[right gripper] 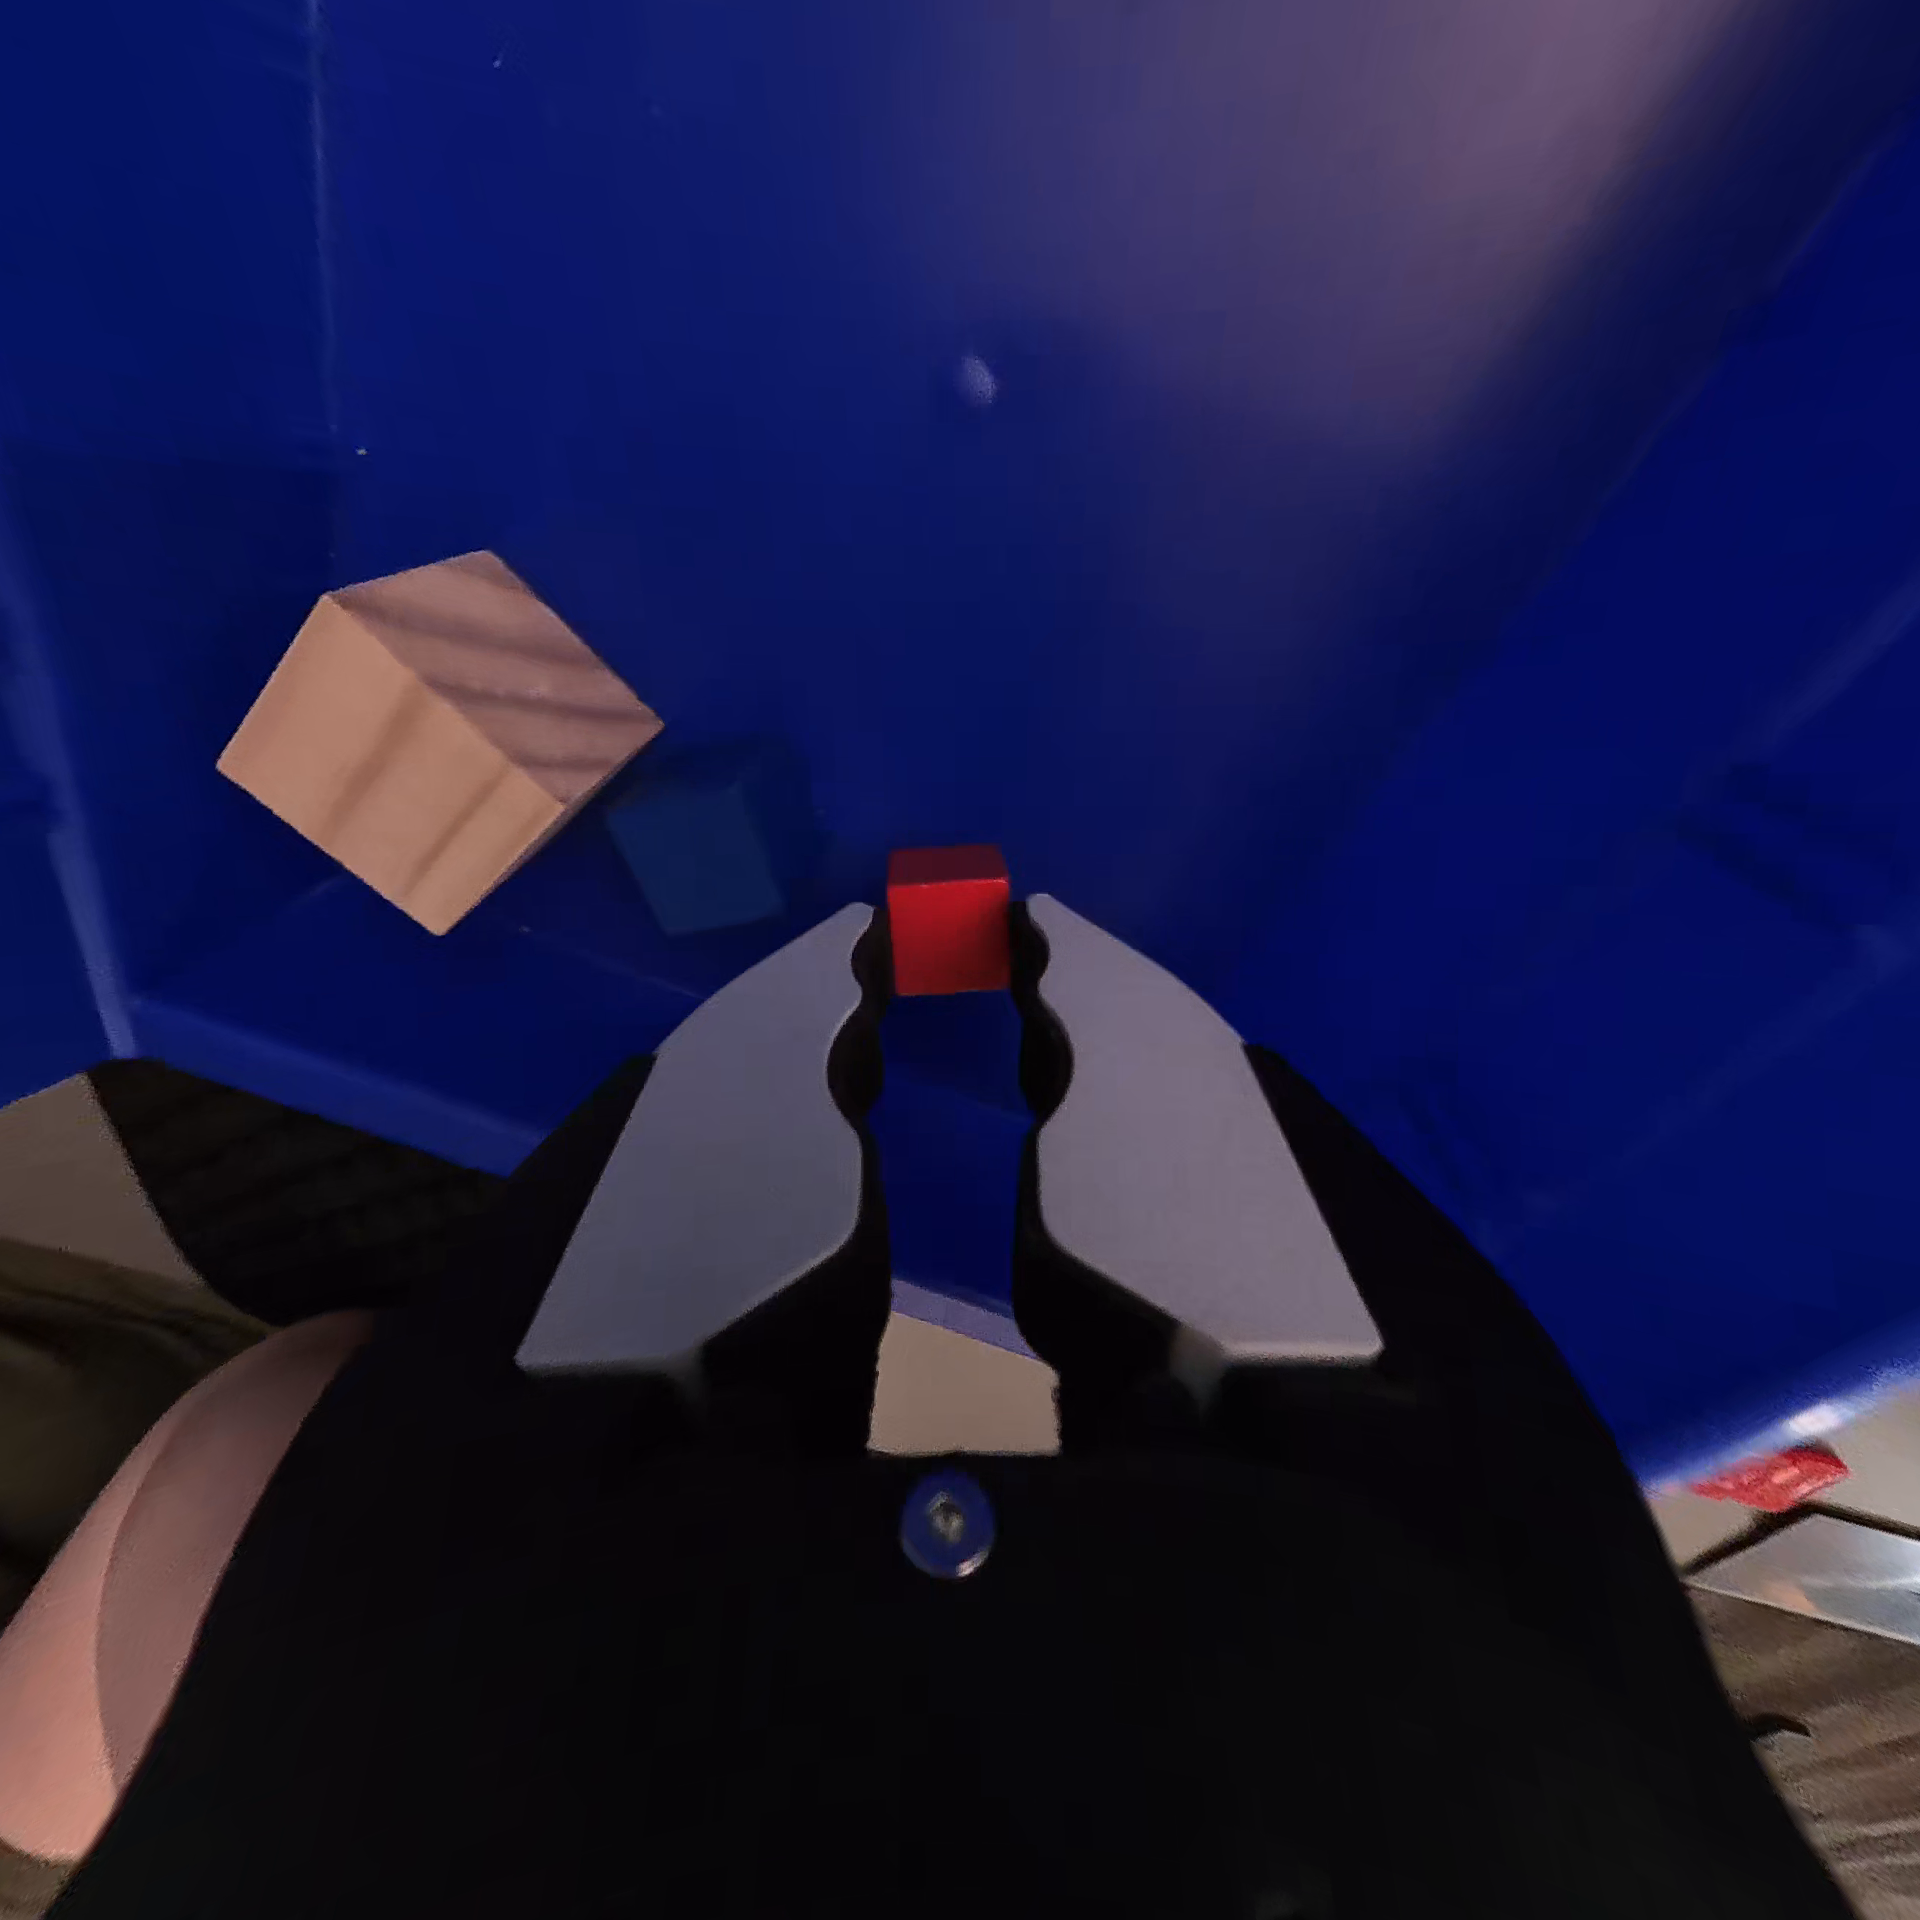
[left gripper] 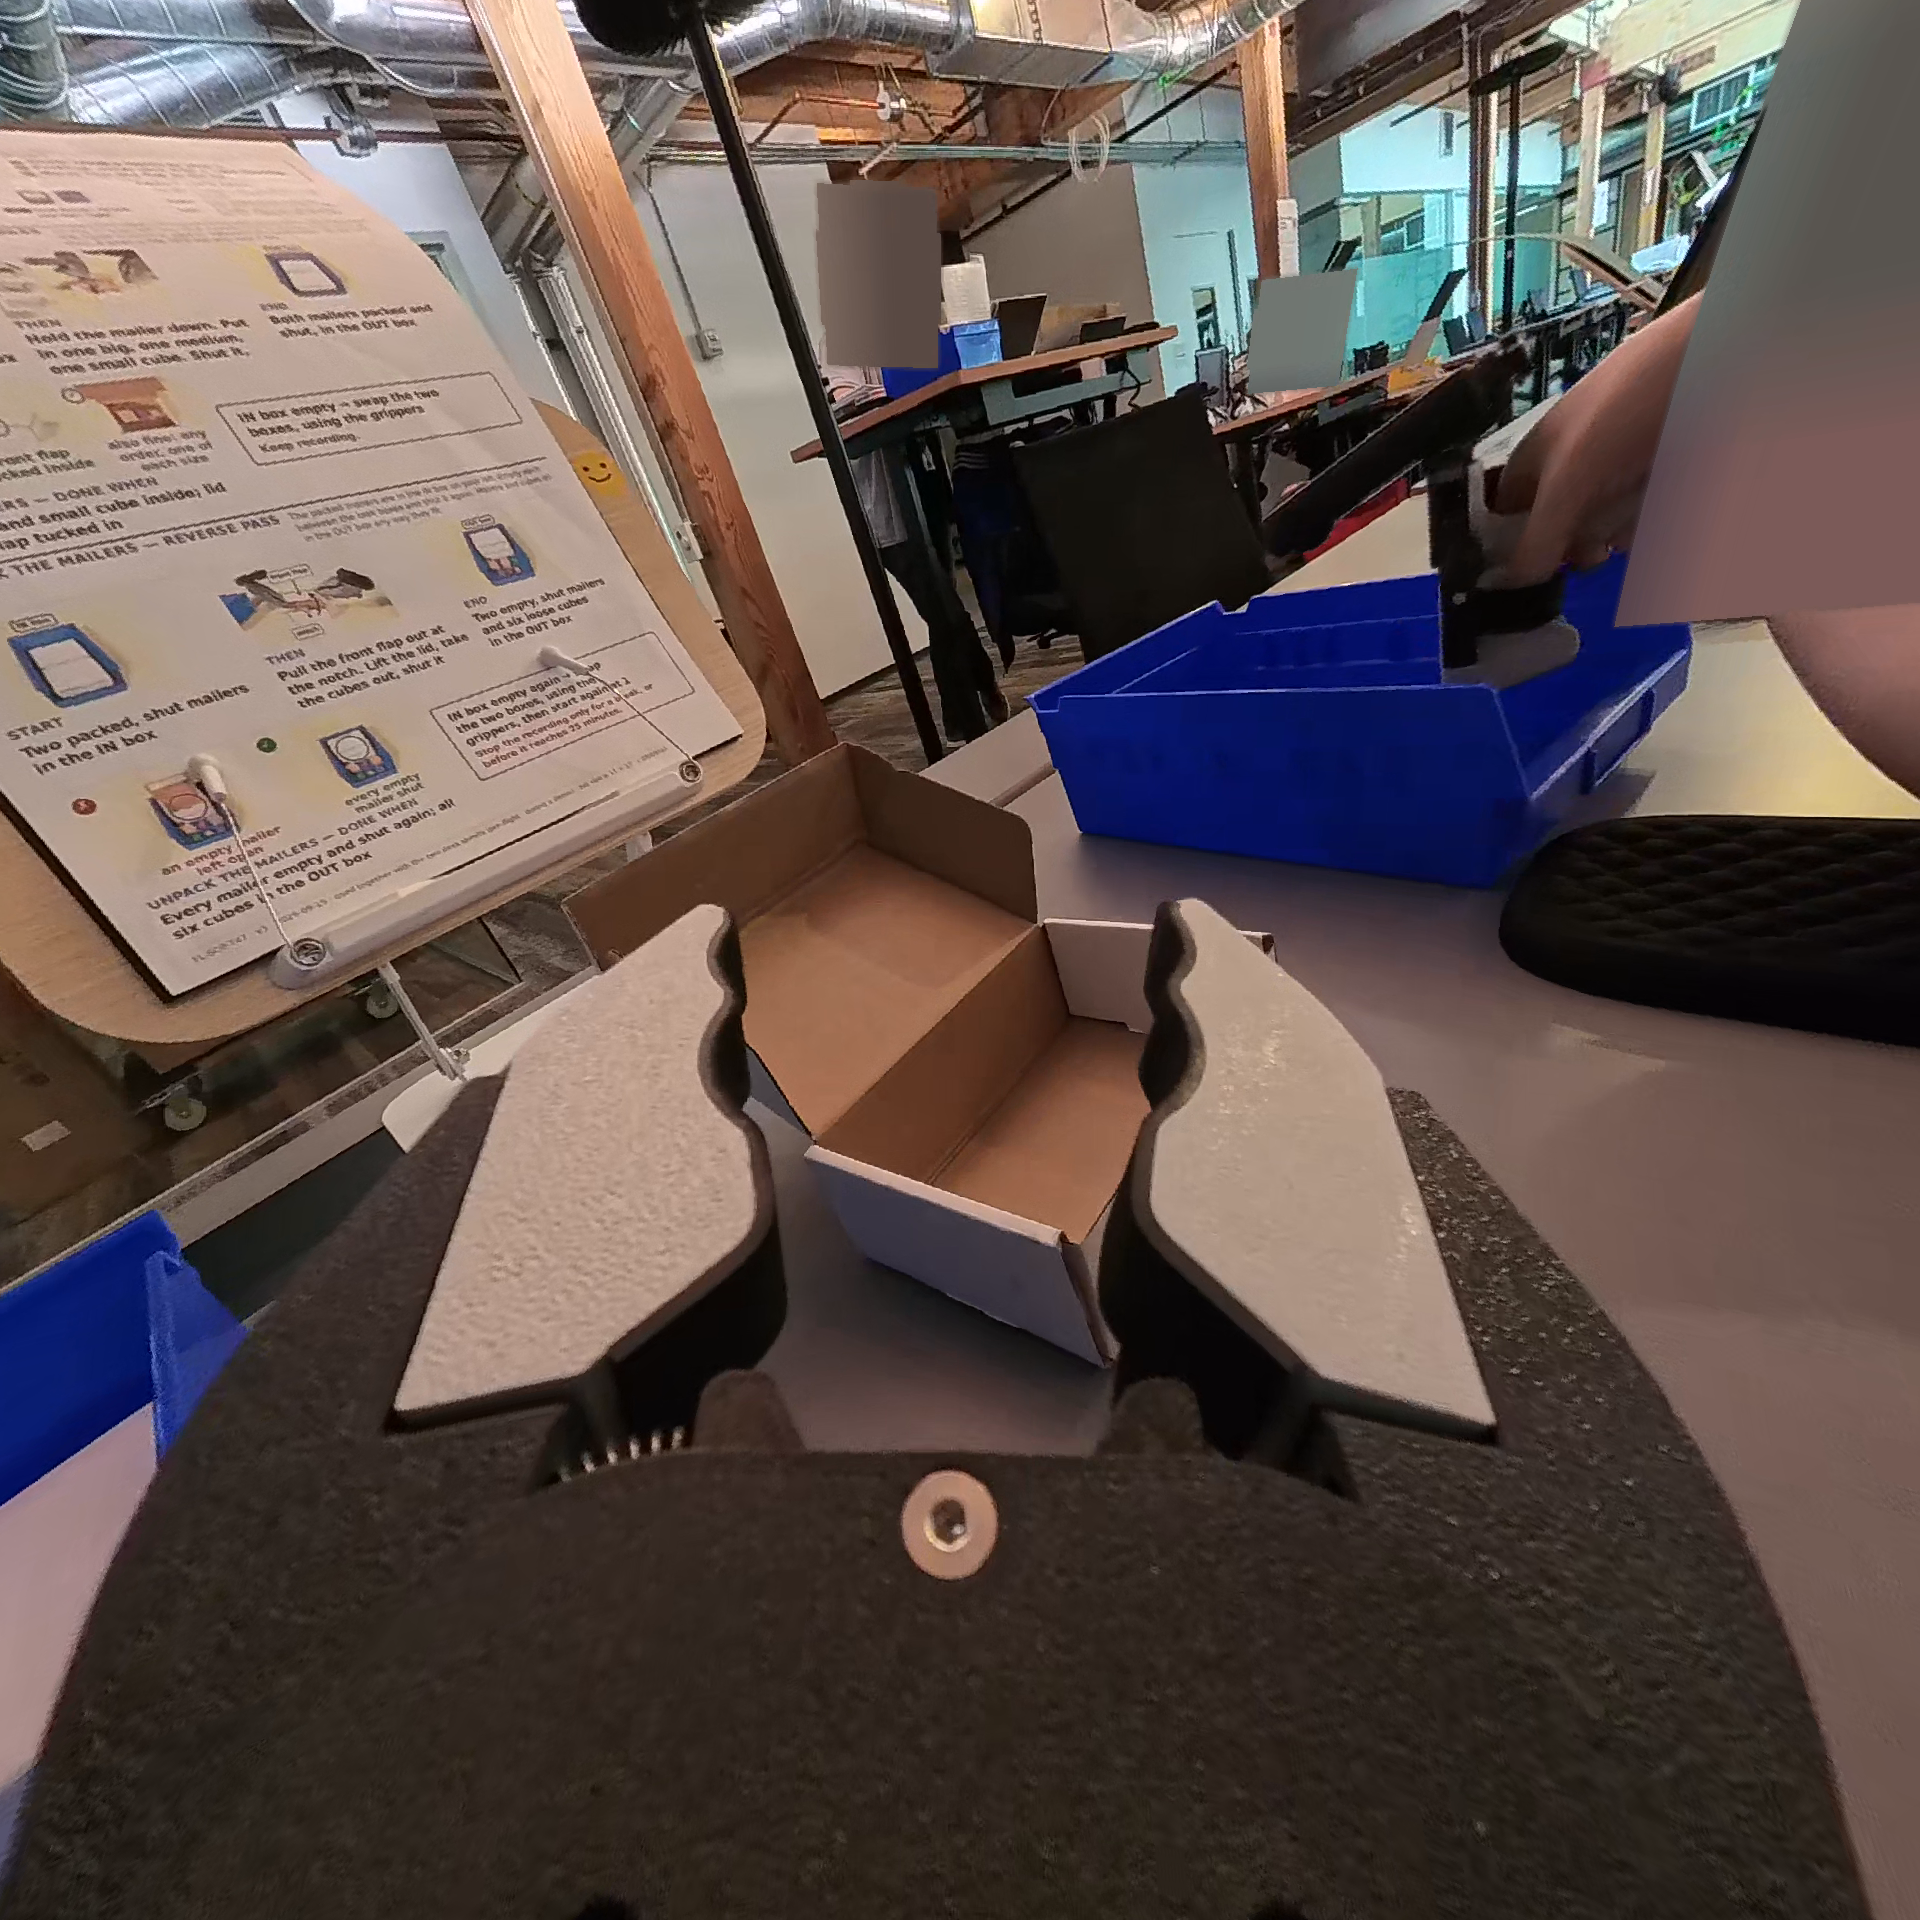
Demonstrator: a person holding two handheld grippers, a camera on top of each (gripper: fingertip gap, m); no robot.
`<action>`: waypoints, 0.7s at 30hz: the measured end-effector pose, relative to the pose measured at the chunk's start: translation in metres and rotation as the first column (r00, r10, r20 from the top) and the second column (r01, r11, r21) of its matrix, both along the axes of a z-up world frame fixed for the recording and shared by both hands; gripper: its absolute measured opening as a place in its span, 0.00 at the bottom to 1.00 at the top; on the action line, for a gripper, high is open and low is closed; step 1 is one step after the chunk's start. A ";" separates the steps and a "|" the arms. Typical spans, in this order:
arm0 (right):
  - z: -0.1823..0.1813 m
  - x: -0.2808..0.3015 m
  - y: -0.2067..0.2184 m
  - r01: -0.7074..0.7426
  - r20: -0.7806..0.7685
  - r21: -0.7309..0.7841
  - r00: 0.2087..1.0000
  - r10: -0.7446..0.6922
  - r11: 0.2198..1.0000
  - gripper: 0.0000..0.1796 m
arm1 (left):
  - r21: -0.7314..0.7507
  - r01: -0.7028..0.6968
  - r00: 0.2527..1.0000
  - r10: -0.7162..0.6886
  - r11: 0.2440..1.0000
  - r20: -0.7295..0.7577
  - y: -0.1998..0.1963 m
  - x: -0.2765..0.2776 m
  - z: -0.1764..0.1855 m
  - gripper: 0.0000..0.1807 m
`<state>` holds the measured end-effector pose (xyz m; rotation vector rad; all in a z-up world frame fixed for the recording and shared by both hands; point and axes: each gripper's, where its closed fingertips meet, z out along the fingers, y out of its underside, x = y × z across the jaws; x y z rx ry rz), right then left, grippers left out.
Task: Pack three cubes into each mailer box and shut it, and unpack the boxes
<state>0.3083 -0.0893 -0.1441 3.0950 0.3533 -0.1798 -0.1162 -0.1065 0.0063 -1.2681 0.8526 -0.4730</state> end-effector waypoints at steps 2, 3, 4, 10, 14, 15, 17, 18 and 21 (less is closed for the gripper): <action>-0.005 -0.001 -0.005 -0.011 0.001 -0.034 1.000 0.011 0.999 0.14 | 0.001 0.001 1.000 -0.001 1.000 -0.003 0.000 0.001 0.000 0.41; -0.007 0.002 -0.007 -0.006 0.020 -0.049 1.000 0.007 0.999 0.14 | 0.000 0.001 1.000 -0.001 1.000 -0.003 0.000 0.001 0.000 0.41; -0.009 0.002 -0.009 0.000 0.015 -0.064 1.000 0.001 0.998 0.14 | -0.001 0.001 1.000 -0.001 1.000 -0.002 0.000 0.000 0.000 0.41; -0.011 -0.001 -0.016 0.058 -0.048 -0.083 0.997 -0.063 0.995 0.20 | -0.001 -0.002 1.000 0.002 1.000 0.006 0.001 -0.001 0.001 0.41; 0.005 0.002 -0.015 0.105 -0.022 -0.034 0.994 -0.106 0.994 0.20 | -0.007 -0.022 1.000 0.022 1.000 0.009 0.004 -0.003 0.000 0.41; 0.014 0.002 -0.014 0.117 -0.016 -0.006 0.993 -0.118 0.993 0.20 | -0.013 -0.035 0.999 0.035 0.999 0.012 0.006 -0.005 0.000 0.41; 0.039 0.002 -0.007 0.147 0.008 0.095 0.989 -0.148 0.985 0.19 | -0.043 -0.066 0.998 0.067 0.997 0.020 0.013 -0.009 -0.002 0.40; 0.055 0.000 -0.001 0.152 0.020 0.165 0.987 -0.157 0.975 0.19 | -0.061 -0.080 0.996 0.081 0.995 0.023 0.017 -0.011 -0.004 0.40; 0.107 -0.012 0.026 0.092 0.081 0.416 0.987 -0.138 0.905 0.19 | -0.105 -0.146 0.989 0.149 0.984 0.016 0.033 -0.019 -0.010 0.39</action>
